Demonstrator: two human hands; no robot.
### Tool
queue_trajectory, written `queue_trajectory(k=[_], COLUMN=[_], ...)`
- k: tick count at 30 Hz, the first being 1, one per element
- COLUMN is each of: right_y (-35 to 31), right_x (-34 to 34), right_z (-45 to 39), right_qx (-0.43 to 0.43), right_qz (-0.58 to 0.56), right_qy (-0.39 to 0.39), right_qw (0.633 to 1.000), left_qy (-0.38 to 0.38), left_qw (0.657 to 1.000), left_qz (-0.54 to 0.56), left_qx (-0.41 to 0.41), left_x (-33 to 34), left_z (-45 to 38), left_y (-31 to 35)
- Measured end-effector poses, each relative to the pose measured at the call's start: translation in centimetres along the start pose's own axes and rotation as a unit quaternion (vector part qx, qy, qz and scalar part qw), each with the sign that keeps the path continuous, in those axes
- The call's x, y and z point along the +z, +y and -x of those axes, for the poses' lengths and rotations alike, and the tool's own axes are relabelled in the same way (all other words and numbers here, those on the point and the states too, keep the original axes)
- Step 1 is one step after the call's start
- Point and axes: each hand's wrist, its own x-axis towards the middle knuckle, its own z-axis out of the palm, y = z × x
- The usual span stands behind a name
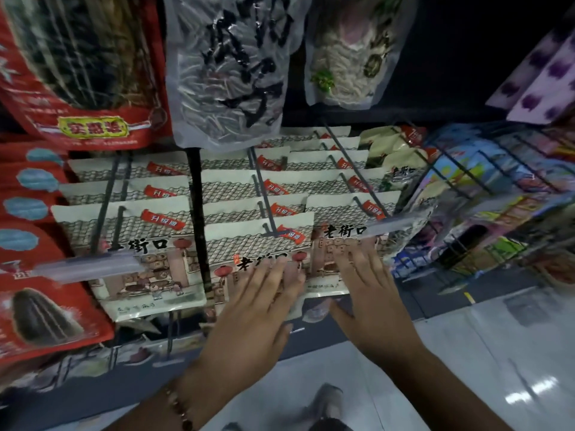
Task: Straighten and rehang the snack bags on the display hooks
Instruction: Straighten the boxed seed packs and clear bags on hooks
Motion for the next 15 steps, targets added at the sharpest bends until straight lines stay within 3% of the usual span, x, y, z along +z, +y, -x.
queue_trajectory(k=[6, 9, 15], right_y=[4.2, 6.7, 11.3], right_x=[0.1, -0.3, -0.5], right_z=[-0.6, -2.8, -8.1], right_qx=[0.043, 0.034, -0.058], right_qz=[-0.026, -0.053, -0.089], right_qy=[-0.016, 0.006, -0.031], right_qw=[0.999, 0.998, 0.994], left_qy=[0.027, 0.032, 0.005], left_qw=[0.999, 0.999, 0.990], left_qz=[0.004, -0.009, -0.019], left_qx=[0.017, -0.027, -0.143], left_x=[0.8, 1.6, 3.5], left_z=[-5.1, -8.4, -15.3], left_y=[4.9, 7.4, 9.9])
